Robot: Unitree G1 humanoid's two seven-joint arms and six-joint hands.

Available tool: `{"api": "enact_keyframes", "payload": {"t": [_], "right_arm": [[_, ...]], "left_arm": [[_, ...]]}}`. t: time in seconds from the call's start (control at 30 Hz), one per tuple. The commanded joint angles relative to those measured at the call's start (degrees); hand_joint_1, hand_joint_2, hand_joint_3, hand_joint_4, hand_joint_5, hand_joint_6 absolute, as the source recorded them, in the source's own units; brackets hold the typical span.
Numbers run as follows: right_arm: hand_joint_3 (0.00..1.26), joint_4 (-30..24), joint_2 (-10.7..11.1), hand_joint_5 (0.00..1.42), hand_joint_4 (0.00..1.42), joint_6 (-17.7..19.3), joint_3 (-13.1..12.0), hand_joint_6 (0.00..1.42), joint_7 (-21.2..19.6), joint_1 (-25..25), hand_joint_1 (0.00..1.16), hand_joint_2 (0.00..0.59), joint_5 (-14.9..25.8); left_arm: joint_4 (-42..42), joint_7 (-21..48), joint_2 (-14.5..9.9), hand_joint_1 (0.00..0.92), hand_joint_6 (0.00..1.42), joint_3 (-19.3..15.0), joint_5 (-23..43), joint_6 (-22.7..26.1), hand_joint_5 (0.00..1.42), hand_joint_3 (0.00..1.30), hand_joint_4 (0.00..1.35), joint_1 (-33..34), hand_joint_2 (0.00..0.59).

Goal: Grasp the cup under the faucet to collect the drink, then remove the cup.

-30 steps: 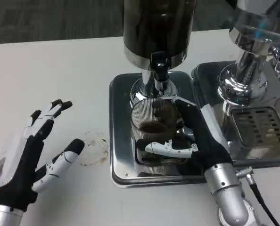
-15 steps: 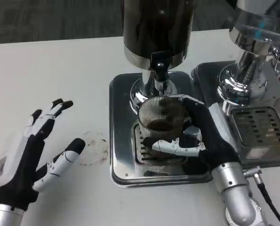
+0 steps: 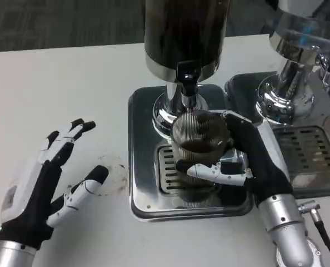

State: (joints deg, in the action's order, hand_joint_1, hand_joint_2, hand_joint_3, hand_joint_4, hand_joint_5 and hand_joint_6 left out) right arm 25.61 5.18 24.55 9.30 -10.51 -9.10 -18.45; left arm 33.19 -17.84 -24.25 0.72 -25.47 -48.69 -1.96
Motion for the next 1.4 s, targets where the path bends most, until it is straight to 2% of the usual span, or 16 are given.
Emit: {"api": "enact_keyframes", "payload": {"t": [0.03, 0.77, 1.17, 1.4], "right_arm": [[0.67, -4.3, -0.3, 0.67, 0.7, -0.4, -0.5, 0.79, 0.5, 1.4, 1.0, 0.116, 0.9], [0.67, -16.4, 0.7, 0.69, 0.71, -3.5, -1.7, 0.84, 0.9, 10.2, 1.0, 0.111, 0.1], [0.68, -21.6, 0.9, 0.71, 0.73, -4.0, -0.8, 0.86, 1.7, 13.7, 1.0, 0.108, -0.2], [0.69, -24.6, 1.4, 0.71, 0.73, -4.3, -0.2, 0.87, 3.3, 15.6, 1.0, 0.108, -0.2]], "left_arm": [[1.0, -0.5, 0.0, 0.0, 0.0, 0.4, -0.3, -0.3, 0.14, 0.19, 0.02, 0.5, 0.18], [4.6, -0.3, -0.9, 0.0, 0.0, 2.0, -0.6, -2.3, 0.14, 0.19, 0.01, 3.7, 0.185], [4.5, 0.8, -3.1, 0.0, 0.0, 3.4, -1.7, -2.1, 0.11, 0.19, 0.0, 5.3, 0.186], [1.2, 0.9, -4.7, 0.0, 0.0, 3.4, -3.6, -0.9, 0.08, 0.17, 0.0, 3.6, 0.188]]}}
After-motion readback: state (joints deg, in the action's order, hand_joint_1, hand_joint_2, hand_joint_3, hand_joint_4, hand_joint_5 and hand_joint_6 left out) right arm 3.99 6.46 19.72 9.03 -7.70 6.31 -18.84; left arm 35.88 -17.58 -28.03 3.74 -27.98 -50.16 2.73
